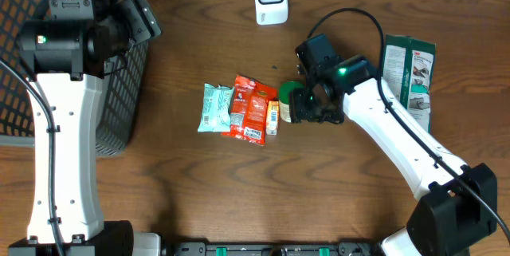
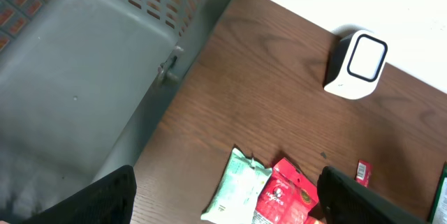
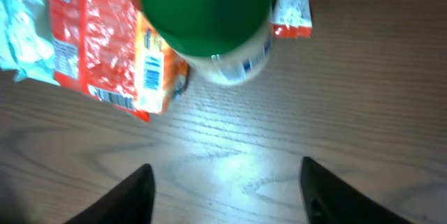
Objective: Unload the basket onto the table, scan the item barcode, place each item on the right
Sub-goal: 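Lift the green-lid jar off the table with the right gripper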
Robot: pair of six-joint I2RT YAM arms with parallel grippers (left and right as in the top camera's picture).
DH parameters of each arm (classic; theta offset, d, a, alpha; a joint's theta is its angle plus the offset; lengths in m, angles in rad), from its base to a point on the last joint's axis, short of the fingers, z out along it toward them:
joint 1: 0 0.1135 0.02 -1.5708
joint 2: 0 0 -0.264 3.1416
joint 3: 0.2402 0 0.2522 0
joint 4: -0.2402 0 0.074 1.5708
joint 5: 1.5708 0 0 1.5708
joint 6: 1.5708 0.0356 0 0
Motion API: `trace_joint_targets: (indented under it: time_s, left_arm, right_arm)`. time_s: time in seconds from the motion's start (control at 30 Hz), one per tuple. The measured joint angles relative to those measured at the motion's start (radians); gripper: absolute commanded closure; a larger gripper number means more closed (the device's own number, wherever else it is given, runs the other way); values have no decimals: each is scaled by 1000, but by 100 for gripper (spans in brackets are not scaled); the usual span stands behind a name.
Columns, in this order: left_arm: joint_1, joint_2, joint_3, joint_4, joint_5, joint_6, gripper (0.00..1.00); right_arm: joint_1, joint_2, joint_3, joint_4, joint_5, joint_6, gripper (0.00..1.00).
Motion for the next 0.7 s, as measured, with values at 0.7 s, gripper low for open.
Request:
trace_joint_targets:
  time_s: [0.7]
  left_arm:
    - [0,0,0,0,0,0,17]
  right_arm:
    - [0,0,231,-117,41,-241,1]
